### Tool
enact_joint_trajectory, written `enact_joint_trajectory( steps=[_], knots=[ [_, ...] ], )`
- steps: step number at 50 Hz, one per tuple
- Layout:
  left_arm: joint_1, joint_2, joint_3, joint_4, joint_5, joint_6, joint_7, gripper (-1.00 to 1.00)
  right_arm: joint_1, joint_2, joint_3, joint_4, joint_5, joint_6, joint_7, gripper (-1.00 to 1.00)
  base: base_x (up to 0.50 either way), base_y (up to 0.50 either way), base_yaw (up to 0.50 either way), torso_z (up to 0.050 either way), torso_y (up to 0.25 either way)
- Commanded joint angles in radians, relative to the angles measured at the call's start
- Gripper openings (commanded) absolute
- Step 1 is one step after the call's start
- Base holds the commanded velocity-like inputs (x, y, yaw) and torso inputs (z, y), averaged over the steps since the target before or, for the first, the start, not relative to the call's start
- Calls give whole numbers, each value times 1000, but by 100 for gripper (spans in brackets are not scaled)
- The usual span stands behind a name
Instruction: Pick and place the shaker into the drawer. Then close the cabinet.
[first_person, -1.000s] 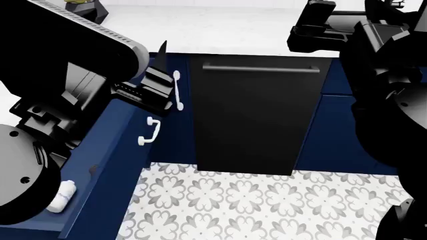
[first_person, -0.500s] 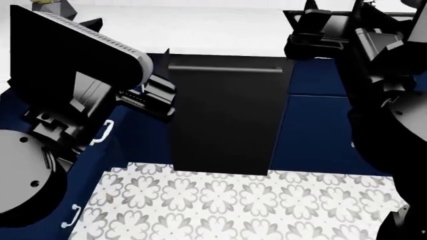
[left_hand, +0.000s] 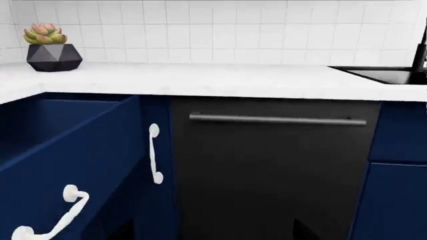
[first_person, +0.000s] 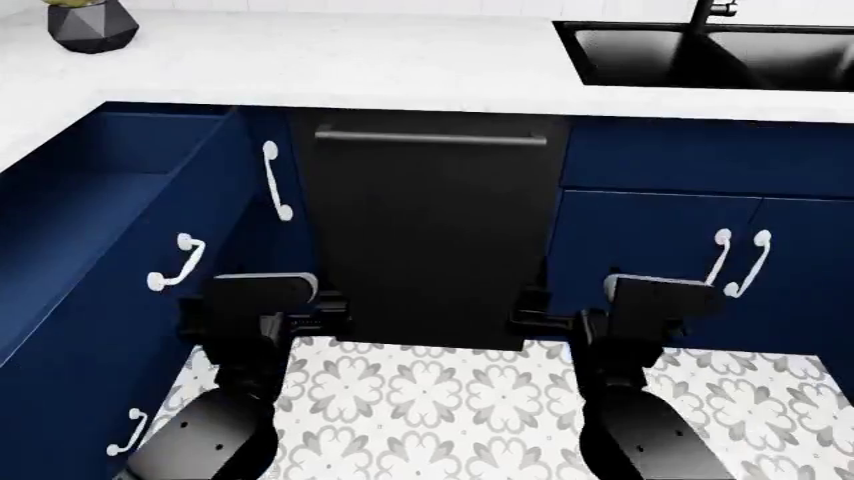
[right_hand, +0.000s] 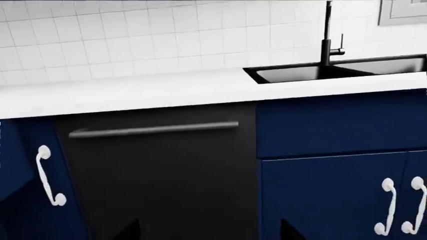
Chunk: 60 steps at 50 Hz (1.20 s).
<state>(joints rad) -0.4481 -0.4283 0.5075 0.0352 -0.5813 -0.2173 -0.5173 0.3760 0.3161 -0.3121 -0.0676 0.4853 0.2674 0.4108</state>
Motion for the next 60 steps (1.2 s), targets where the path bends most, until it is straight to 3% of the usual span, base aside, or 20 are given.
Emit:
enact_joint_trajectory(
  steps=[1, 48, 60],
  knots=[
    [167, 93, 46, -316, 172, 311, 84, 100, -187, -48, -92, 242, -158, -333, -87, 100, 0, 0, 0, 0, 0],
    [162, 89, 53, -313, 156, 287, 84, 100, -189, -42, -90, 236, -126, -343, -83, 100, 0, 0, 0, 0, 0],
    [161, 89, 52, -316, 145, 289, 93, 100, -189, -39, -99, 238, -129, -361, -94, 100, 495, 34, 0, 0, 0]
  ],
)
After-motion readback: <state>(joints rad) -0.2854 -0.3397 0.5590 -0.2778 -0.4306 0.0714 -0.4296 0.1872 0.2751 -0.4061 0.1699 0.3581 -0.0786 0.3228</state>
